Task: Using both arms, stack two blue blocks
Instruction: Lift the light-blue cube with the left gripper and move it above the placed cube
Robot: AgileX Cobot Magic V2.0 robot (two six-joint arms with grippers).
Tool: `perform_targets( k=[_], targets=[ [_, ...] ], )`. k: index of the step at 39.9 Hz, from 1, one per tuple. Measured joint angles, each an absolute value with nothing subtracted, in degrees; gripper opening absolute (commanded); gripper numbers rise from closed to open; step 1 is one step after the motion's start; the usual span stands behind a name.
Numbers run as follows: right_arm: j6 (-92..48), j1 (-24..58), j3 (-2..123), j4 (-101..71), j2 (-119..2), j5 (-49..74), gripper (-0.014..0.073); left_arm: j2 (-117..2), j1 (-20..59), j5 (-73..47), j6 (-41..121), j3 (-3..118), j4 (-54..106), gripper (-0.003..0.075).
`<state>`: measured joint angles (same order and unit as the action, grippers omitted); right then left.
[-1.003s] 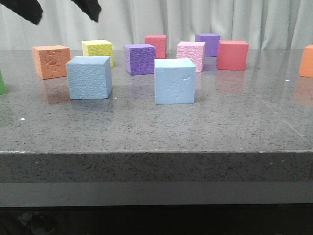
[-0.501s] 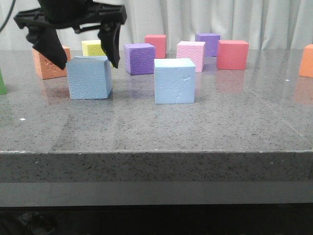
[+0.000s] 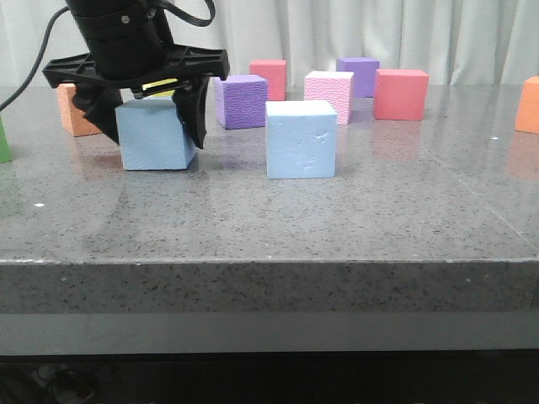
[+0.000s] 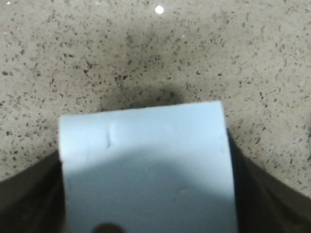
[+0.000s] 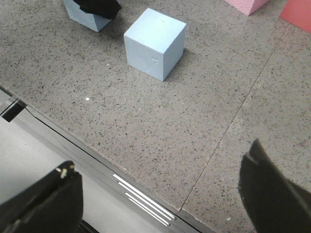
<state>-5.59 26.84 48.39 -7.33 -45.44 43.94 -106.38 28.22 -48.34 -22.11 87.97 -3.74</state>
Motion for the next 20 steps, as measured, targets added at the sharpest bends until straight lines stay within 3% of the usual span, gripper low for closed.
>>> perform_targets(
  k=[11,20],
  targets=[
    [-5.59,26.84,48.39,-7.33,-45.44,43.94,0.0653,-106.25,28.22,-51.61,-19.05,92.43,-3.61,0.0349],
    [-5.59,26.84,48.39,-7.33,-45.44,43.94,0.0653,-104.48,28.22,-56.85,-2.91,100.25,0.00,0.0349]
  ],
)
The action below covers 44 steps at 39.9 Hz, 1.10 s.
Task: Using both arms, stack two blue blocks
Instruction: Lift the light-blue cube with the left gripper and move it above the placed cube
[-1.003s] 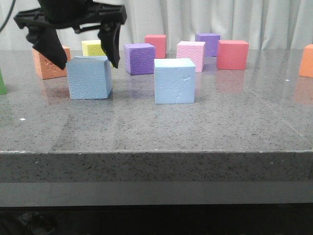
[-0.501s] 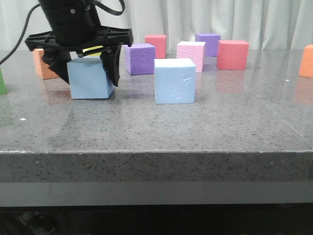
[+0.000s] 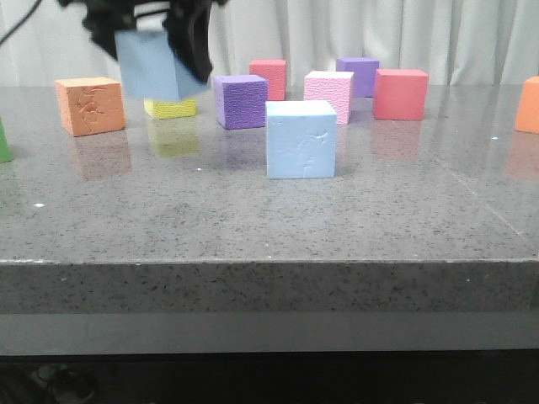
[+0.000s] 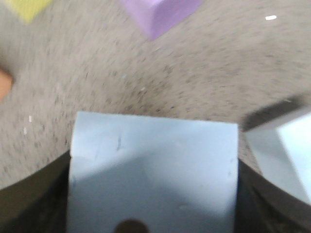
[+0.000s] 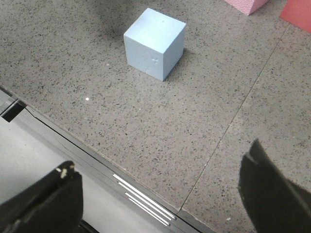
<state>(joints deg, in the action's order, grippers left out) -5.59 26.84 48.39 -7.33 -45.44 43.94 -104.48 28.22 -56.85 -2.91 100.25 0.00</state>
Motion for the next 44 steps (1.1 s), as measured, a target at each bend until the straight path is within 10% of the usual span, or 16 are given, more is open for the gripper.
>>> perform_targets(
  k=[20,44],
  targets=[
    [-5.59,26.84,48.39,-7.25,-45.44,43.94,0.0653,-104.12,28.81,-63.05,53.89,106.38,28.08,0.0349],
    [-5.59,26.84,48.39,-7.25,-45.44,43.94,0.0653,-112.39,32.19,-65.12,59.32,112.13,24.26,0.0349]
  ],
)
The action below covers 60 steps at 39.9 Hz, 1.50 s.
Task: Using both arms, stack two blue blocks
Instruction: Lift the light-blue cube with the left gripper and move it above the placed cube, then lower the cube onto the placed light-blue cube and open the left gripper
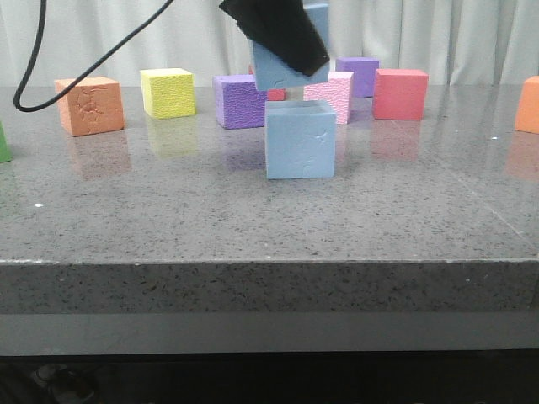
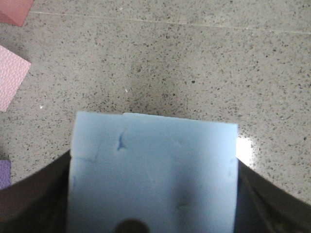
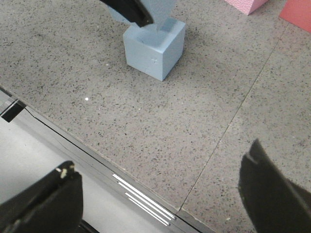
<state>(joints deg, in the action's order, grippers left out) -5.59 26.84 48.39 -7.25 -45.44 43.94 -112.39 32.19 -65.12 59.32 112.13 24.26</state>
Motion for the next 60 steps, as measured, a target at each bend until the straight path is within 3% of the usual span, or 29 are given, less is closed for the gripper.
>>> perform_targets(
  k=[16,37,52,60],
  targets=[
    [-5.59,26.84,48.39,-7.25,-45.44,43.94,0.0653,-114.55,32.19,-64.71,60.08,112.13,24.67,0.0358],
    [-5.59,26.84,48.39,-7.25,-45.44,43.94,0.0653,-115.41,32.19,-63.92,60.99,112.13,26.13,0.0576],
    [-5.55,26.84,48.39,-7.25,-45.44,43.94,0.0653,-114.45,32.19,-65.20,57.71,116.42,25.72,0.0580],
    [-5.55,26.84,48.39,-7.25,-45.44,43.94,0.0653,-113.56,32.19,-67.71,43.79,123.82,21.88,0.0580]
  ],
)
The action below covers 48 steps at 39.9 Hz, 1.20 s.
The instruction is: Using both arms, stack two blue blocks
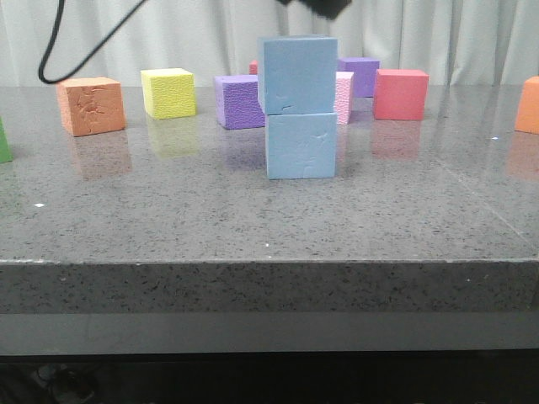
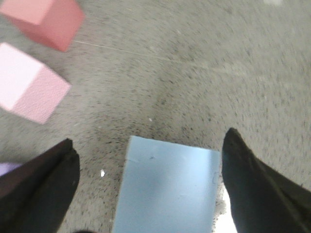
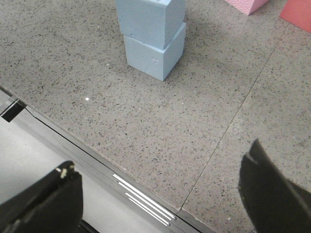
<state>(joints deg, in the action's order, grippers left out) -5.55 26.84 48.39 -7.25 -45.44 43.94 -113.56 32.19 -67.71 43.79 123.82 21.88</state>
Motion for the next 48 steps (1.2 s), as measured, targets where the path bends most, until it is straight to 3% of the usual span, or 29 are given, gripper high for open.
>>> perform_targets(
  k=[9,20,28,37,48],
  targets=[
    [-5.55,26.84,48.39,-7.25,-45.44,43.94,0.0653,-110.22,32.19,-70.39,16.31,128.70,8.34,0.0580],
    [-5.55,26.84,48.39,-7.25,-45.44,43.94,0.0653,-98.30,32.19,-72.45,5.36,125.85,3.07,0.0576],
    [-5.55,26.84,48.39,-7.25,-45.44,43.94,0.0653,-86.07,32.19,-71.79,4.13,108.92,2.97,0.0575],
    [-5.55,26.84,48.39,-7.25,-45.44,44.77,0.0653,-68.38,32.19,-61.11,2.37,80.89,2.84,0.0554],
    [-5.30,26.84,48.39,-7.20,-45.34,46.89,0.0653,-48.87,32.19,-52.96,0.73,57.34,2.71,0.0543]
  ],
)
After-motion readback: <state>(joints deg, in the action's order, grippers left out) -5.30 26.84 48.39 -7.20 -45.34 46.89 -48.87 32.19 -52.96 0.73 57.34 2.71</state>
